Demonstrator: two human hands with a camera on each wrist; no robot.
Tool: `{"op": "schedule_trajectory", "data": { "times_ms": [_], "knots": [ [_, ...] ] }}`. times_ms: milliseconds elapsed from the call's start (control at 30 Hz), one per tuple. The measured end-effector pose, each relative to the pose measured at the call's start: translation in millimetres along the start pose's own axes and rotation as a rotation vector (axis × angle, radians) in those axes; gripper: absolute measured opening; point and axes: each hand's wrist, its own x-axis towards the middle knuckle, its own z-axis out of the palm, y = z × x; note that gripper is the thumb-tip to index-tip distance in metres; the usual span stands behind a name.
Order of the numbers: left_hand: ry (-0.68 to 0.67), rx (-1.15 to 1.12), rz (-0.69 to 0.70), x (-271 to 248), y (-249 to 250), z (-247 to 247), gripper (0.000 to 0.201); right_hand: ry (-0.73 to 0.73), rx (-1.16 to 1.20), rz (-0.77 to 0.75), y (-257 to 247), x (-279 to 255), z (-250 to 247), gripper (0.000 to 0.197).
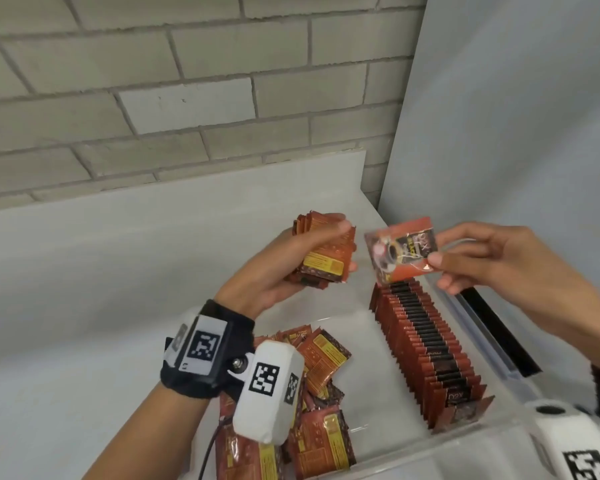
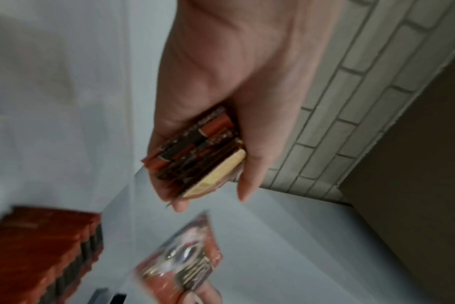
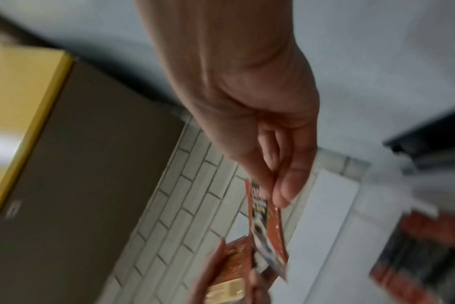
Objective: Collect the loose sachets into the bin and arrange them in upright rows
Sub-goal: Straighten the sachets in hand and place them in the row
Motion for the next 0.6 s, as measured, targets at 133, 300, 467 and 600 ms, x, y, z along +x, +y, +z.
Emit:
{"op": "schedule_trajectory", "data": {
  "times_ms": [133, 300, 467, 600],
  "knots": [
    [-0.014, 0.194, -0.106, 0, 2, -5, 0.047, -0.109, -0.448, -0.057, -3, 13, 6, 0.009],
    [-0.042, 0.211, -0.203, 0, 1, -1, 0.041, -0.225, -0.720, -0.096, 1, 32, 40, 0.007],
    [-0.097, 0.172, -0.245, 0, -1, 7, 0.039, -0.340, -0.863, -0.086, 6, 40, 57, 0.013],
    [-0.112, 0.156, -0.270, 3, -4, 9, 0.032, -0.386, -0.877, -0.021, 12, 39, 58, 0.017]
  ]
}}
